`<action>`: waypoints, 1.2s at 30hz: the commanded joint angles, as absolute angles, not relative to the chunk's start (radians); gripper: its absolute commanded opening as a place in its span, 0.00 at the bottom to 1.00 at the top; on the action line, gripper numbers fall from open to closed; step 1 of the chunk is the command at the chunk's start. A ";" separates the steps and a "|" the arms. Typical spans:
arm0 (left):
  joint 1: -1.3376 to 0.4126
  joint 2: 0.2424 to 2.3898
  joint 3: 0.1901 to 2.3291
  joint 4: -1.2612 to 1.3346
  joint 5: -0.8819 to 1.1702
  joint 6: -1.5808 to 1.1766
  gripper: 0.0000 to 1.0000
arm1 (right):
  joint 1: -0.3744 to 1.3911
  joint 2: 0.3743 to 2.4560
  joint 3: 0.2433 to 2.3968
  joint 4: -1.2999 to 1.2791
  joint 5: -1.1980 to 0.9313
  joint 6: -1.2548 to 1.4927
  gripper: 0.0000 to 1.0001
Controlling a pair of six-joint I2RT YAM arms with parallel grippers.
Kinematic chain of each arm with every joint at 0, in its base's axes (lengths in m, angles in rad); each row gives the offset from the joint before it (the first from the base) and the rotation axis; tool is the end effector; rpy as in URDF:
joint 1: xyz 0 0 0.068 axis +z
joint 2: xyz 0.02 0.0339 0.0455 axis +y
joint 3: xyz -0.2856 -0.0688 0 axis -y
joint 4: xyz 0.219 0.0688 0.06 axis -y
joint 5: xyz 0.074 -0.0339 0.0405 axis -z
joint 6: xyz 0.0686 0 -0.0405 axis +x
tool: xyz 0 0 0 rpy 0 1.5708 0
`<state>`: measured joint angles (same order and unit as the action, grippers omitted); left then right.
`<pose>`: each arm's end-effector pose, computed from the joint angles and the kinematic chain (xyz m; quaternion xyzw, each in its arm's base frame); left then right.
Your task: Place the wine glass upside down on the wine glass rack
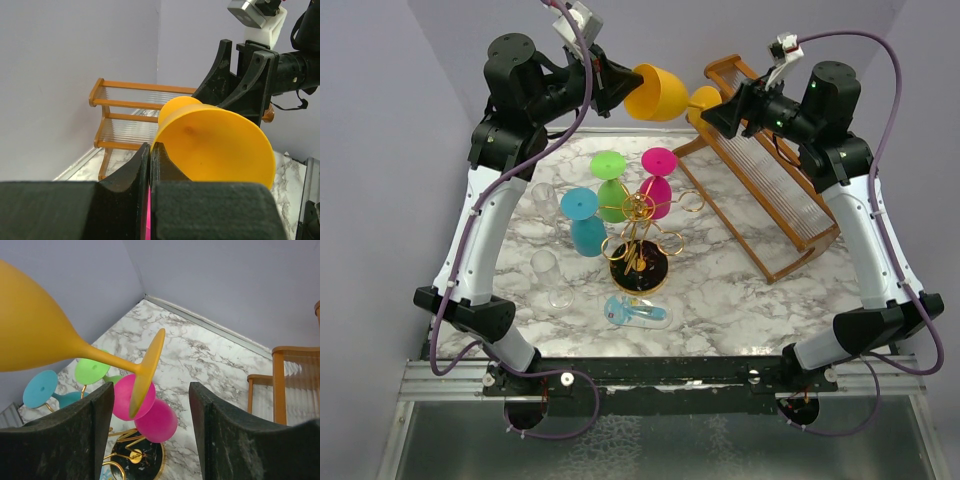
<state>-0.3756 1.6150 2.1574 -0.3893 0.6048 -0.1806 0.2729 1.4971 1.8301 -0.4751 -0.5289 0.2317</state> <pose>0.2816 -0.1530 0.5831 0.2855 0.5965 -0.3854 0.6436 0.2971 0.1191 0.5077 -0.1862 0.7256 0.3491 0.5630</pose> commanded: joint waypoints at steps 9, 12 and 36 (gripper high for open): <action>-0.390 1.601 2.151 -0.356 0.638 -0.150 0.00 | 0.268 1.497 1.821 -0.432 -0.571 0.235 0.44; -0.395 1.602 2.142 -0.358 0.638 -0.134 0.00 | 0.268 1.498 1.822 -0.434 -0.562 0.232 0.38; -0.399 1.558 2.089 -0.481 0.674 -0.009 0.43 | 0.243 1.431 1.866 -0.504 -0.278 0.050 0.01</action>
<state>-0.3950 1.6104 2.0789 -0.4515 0.6647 -0.0650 0.2527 1.4834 1.8301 -0.4736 -0.3897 0.1463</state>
